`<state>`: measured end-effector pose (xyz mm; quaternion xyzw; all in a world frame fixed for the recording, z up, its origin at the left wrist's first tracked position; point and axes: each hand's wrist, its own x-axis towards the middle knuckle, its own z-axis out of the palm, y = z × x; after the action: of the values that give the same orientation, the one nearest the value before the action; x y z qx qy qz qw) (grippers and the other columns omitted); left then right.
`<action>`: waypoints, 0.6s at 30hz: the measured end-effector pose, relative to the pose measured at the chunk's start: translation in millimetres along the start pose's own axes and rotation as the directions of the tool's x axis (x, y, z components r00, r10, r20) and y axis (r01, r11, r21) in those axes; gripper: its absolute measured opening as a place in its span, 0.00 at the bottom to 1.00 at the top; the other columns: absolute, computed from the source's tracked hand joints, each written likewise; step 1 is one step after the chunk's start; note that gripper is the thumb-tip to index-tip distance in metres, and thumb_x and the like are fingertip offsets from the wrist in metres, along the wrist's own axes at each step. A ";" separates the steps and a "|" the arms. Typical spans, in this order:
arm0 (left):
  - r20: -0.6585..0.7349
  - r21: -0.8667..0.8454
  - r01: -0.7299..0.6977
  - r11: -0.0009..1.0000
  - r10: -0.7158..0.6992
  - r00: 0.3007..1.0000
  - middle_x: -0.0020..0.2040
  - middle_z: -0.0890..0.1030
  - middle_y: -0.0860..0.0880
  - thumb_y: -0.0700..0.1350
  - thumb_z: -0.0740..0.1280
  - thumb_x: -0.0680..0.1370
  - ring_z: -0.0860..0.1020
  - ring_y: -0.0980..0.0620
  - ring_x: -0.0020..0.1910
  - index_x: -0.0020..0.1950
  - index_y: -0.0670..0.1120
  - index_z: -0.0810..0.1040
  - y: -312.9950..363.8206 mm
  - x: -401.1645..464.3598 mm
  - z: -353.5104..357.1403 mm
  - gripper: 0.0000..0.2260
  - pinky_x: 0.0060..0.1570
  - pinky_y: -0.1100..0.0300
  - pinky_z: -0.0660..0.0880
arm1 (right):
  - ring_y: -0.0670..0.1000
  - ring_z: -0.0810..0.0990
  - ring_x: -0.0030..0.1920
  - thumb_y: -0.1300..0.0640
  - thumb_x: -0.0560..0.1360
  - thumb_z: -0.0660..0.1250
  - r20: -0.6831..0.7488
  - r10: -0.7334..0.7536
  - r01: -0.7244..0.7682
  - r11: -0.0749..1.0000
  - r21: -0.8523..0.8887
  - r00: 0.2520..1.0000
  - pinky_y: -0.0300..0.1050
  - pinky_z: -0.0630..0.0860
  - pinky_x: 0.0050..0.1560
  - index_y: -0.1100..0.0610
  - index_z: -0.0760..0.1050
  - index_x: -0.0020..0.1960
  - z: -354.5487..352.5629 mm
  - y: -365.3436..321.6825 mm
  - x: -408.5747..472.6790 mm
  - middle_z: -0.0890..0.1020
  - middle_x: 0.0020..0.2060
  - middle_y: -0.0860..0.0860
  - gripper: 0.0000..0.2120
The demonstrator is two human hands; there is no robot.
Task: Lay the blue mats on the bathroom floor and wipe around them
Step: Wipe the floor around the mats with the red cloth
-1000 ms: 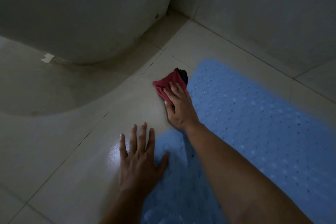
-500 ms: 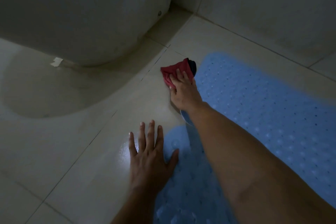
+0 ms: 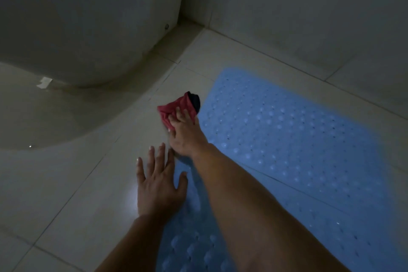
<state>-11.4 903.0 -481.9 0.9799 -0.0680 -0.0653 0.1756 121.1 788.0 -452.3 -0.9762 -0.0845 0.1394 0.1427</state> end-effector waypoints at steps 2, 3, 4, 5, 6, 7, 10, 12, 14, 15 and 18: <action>0.011 -0.078 -0.018 0.997 0.019 1.000 0.84 0.45 0.51 0.62 0.47 0.78 0.38 0.49 0.83 0.84 0.51 0.51 -2.5 4.9 -6.4 0.35 0.79 0.47 0.31 | 0.59 0.46 0.82 0.51 0.84 0.53 -0.001 -0.001 0.001 1.000 0.008 1.000 0.62 0.43 0.79 0.55 0.57 0.81 1.6 -3.0 -8.9 0.50 0.82 0.56 0.26; 0.017 -0.135 -0.026 0.991 0.029 0.999 0.84 0.47 0.51 0.60 0.49 0.77 0.41 0.49 0.83 0.84 0.51 0.53 -5.0 6.7 -9.6 0.35 0.79 0.48 0.33 | 0.58 0.46 0.82 0.51 0.84 0.53 0.008 -0.001 0.001 1.000 0.012 1.000 0.62 0.43 0.79 0.55 0.57 0.81 3.4 -5.4 -13.8 0.50 0.82 0.55 0.26; 0.013 -0.202 -0.024 0.979 0.027 1.000 0.84 0.53 0.50 0.57 0.50 0.77 0.46 0.48 0.83 0.83 0.50 0.56 -9.6 7.3 -12.8 0.34 0.80 0.48 0.39 | 0.58 0.46 0.82 0.51 0.84 0.54 0.017 -0.001 0.001 1.000 0.017 1.000 0.63 0.44 0.80 0.55 0.57 0.81 5.6 -8.8 -19.2 0.50 0.82 0.55 0.26; -0.006 -0.265 -0.014 0.964 0.012 1.000 0.82 0.60 0.47 0.55 0.51 0.76 0.54 0.46 0.83 0.82 0.49 0.60 -15.0 6.5 -17.3 0.33 0.81 0.46 0.47 | 0.59 0.46 0.82 0.51 0.84 0.54 0.029 -0.005 0.004 1.000 0.024 1.000 0.63 0.44 0.80 0.55 0.57 0.81 7.8 -12.9 -24.3 0.50 0.82 0.55 0.27; -0.029 -0.304 0.005 0.953 -0.015 0.999 0.79 0.67 0.45 0.53 0.51 0.76 0.61 0.44 0.81 0.80 0.46 0.65 -21.5 2.3 -22.6 0.32 0.80 0.44 0.57 | 0.59 0.46 0.82 0.51 0.83 0.54 0.045 -0.012 0.010 0.999 0.039 0.999 0.63 0.44 0.80 0.56 0.57 0.81 9.8 -18.2 -31.3 0.50 0.82 0.56 0.27; -0.047 -0.315 0.039 0.948 -0.057 0.997 0.76 0.72 0.42 0.52 0.51 0.77 0.65 0.43 0.78 0.78 0.44 0.69 -28.5 -4.5 -27.9 0.31 0.76 0.43 0.64 | 0.59 0.46 0.82 0.51 0.83 0.55 0.062 -0.021 0.017 0.998 0.053 0.998 0.63 0.43 0.80 0.56 0.57 0.81 12.1 -22.9 -38.3 0.49 0.82 0.56 0.27; -0.057 -0.274 0.178 0.945 -0.201 0.978 0.73 0.74 0.40 0.47 0.54 0.78 0.63 0.41 0.79 0.75 0.41 0.72 -43.5 -36.1 -39.6 0.27 0.75 0.42 0.64 | 0.58 0.45 0.82 0.51 0.83 0.55 0.096 -0.052 0.045 0.996 0.077 0.994 0.62 0.43 0.80 0.56 0.56 0.81 22.6 -32.9 -62.0 0.49 0.82 0.55 0.28; -0.025 -0.283 0.264 0.922 -0.282 0.959 0.74 0.74 0.39 0.43 0.57 0.79 0.62 0.39 0.80 0.75 0.40 0.72 -50.5 -55.1 -46.8 0.24 0.77 0.41 0.61 | 0.57 0.45 0.82 0.51 0.82 0.55 0.115 -0.075 0.066 0.995 0.080 0.991 0.62 0.44 0.80 0.55 0.57 0.81 30.0 -41.9 -79.5 0.50 0.82 0.55 0.28; 0.036 -0.279 0.343 0.897 -0.347 0.937 0.75 0.72 0.39 0.38 0.63 0.79 0.63 0.39 0.79 0.77 0.41 0.70 -58.6 -67.0 -54.0 0.24 0.76 0.42 0.63 | 0.57 0.47 0.82 0.51 0.81 0.55 0.159 -0.088 0.070 0.991 0.116 0.983 0.62 0.46 0.80 0.55 0.60 0.80 36.5 -55.3 -98.1 0.52 0.82 0.55 0.27; 0.063 -0.299 0.371 0.879 -0.369 0.927 0.76 0.71 0.39 0.36 0.64 0.78 0.66 0.39 0.77 0.78 0.42 0.69 -60.3 -68.9 -60.7 0.26 0.74 0.43 0.65 | 0.58 0.48 0.82 0.50 0.80 0.55 0.193 -0.087 0.058 0.987 0.151 0.977 0.63 0.48 0.80 0.55 0.63 0.78 36.6 -63.7 -107.5 0.54 0.82 0.55 0.27; 0.131 -0.397 0.459 0.795 -0.446 0.885 0.73 0.73 0.37 0.34 0.67 0.77 0.74 0.36 0.70 0.78 0.41 0.68 -57.9 -65.9 -73.4 0.29 0.68 0.45 0.70 | 0.62 0.64 0.77 0.45 0.76 0.55 0.342 -0.053 -0.068 0.941 0.332 0.938 0.58 0.64 0.75 0.58 0.68 0.74 21.1 -90.0 -134.3 0.66 0.76 0.60 0.30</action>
<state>-58.7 991.7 -427.2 0.9059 0.1809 -0.1332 0.3589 -23.6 850.9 -411.2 -0.8976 -0.0793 0.3216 0.2910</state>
